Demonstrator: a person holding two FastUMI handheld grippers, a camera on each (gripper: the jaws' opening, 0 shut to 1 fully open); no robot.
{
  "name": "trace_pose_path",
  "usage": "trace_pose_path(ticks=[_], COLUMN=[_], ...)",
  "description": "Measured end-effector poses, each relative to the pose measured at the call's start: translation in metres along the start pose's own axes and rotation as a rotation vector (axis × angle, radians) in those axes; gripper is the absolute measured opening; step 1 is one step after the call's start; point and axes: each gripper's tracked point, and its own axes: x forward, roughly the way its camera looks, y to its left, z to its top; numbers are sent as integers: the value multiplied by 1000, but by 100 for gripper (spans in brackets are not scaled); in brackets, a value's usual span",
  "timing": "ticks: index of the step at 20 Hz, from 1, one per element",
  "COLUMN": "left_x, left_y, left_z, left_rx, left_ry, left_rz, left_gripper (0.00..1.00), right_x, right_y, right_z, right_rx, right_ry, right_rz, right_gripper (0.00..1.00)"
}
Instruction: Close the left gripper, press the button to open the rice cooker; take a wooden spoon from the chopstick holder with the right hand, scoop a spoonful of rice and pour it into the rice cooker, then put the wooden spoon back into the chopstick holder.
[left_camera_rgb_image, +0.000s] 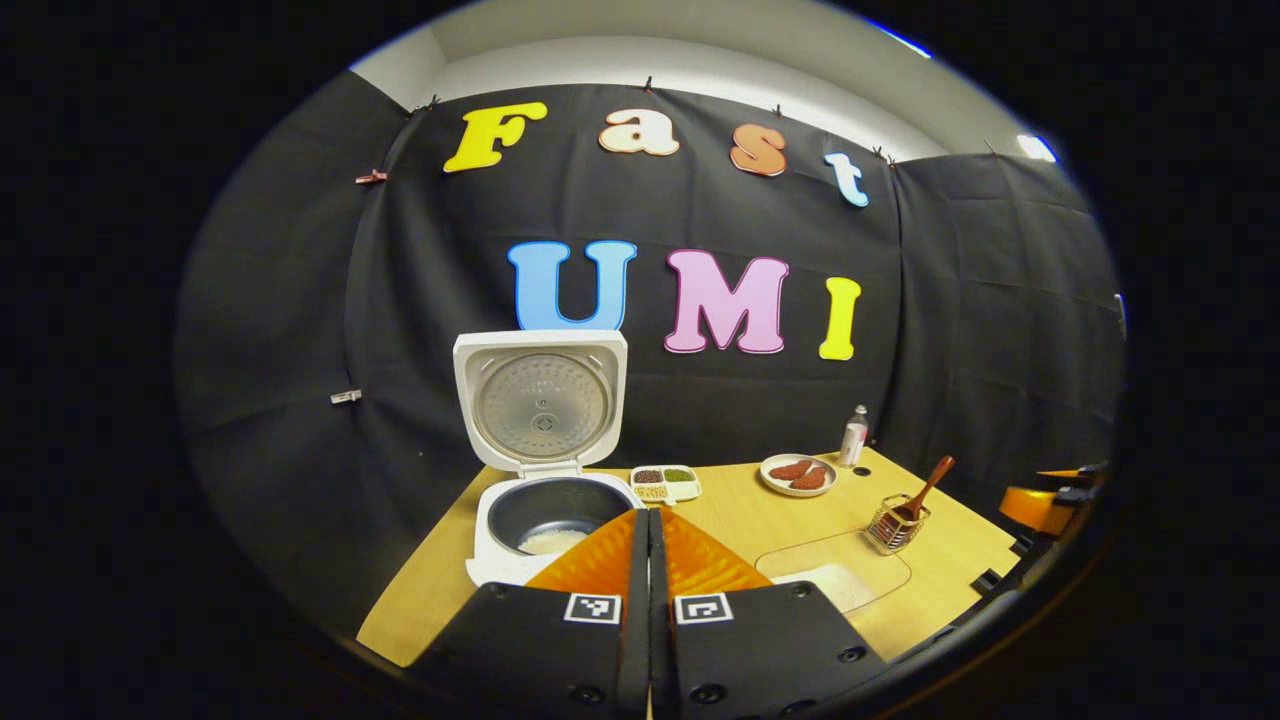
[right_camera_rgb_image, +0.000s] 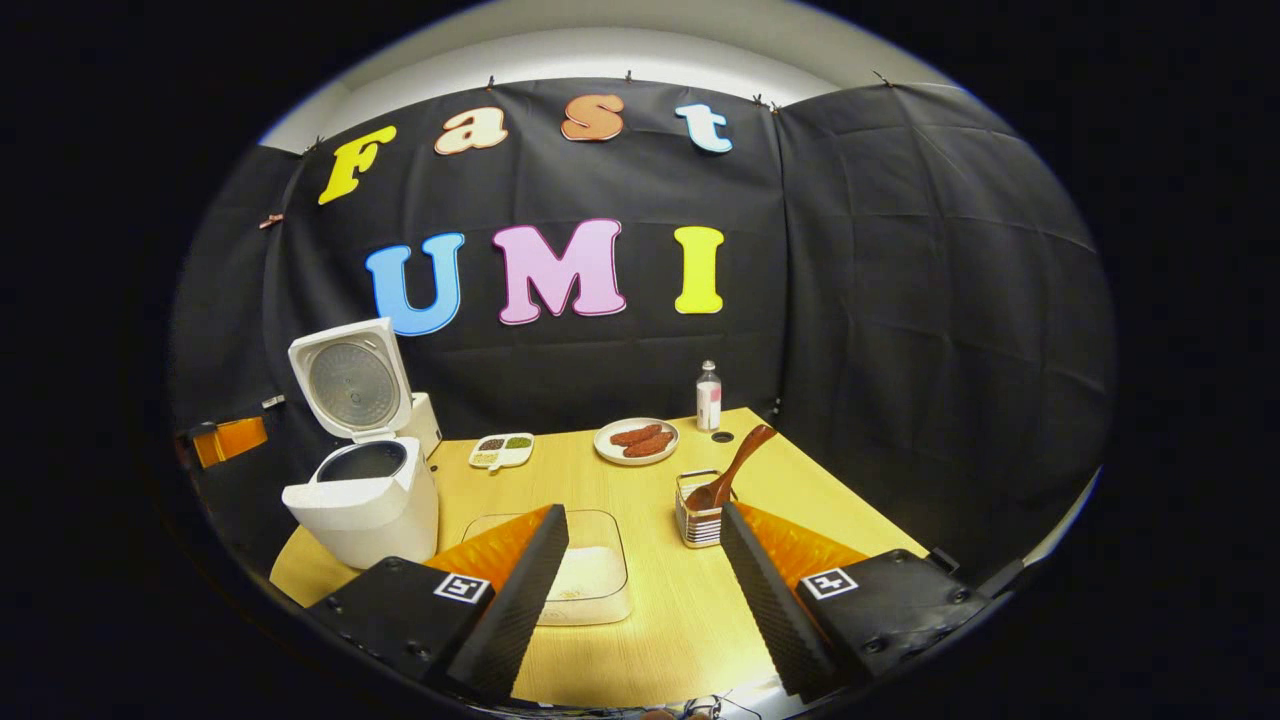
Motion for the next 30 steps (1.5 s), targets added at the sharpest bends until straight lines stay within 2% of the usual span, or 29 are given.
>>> trace_pose_path(ticks=[5, 7, 9, 11, 13, 14, 16, 17, 18, 19, 20, 27, 30], left_x=[-17, -14, -6, 3, 9, 12, 15, 15, 11, 19, 18, 30, 35], left_y=[-20, -23, -21, -30, -44, -50, -61, -67, -72, -77, -82, -98, -113], left_z=[-12, -16, -18, -18, -12, -10, -9, -7, -3, -4, -7, -26, -29], left_rx=[-1, -20, -26, -32, -60, -74, -108, -125, -136, -147, -153, -159, -179], left_ry=[6, 15, 19, 28, 13, 13, 2, -8, -19, -23, -16, 48, 62], left_rz=[-21, 1, 60, 86, 71, 62, 47, 40, 41, 37, 41, 148, 158], left_gripper=[8, 8, 9, 13, 21, 48, 67, 69, 89, 94, 97, 95, 95], right_x=[8, 17, 27, 39, 53, 61, 77, 86, 96, 107, 117, 190, 213], right_y=[-11, -15, -19, -26, -37, -43, -56, -63, -68, -73, -78, -113, -127], right_z=[16, 22, 25, 25, 22, 22, 23, 22, 20, 17, 14, -17, -40], right_rx=[-19, -39, -57, -40, -27, -24, -17, -11, -3, 2, 1, 39, 89], right_ry=[-33, -46, -50, -38, -13, -4, 2, 10, 22, 37, 53, 181, 255], right_rz=[-16, -14, 0, 9, 4, 0, -8, -10, -11, -8, -4, -10, -22], right_gripper=[96, 96, 96, 96, 96, 96, 97, 97, 93, 97, 96, 97, 98])
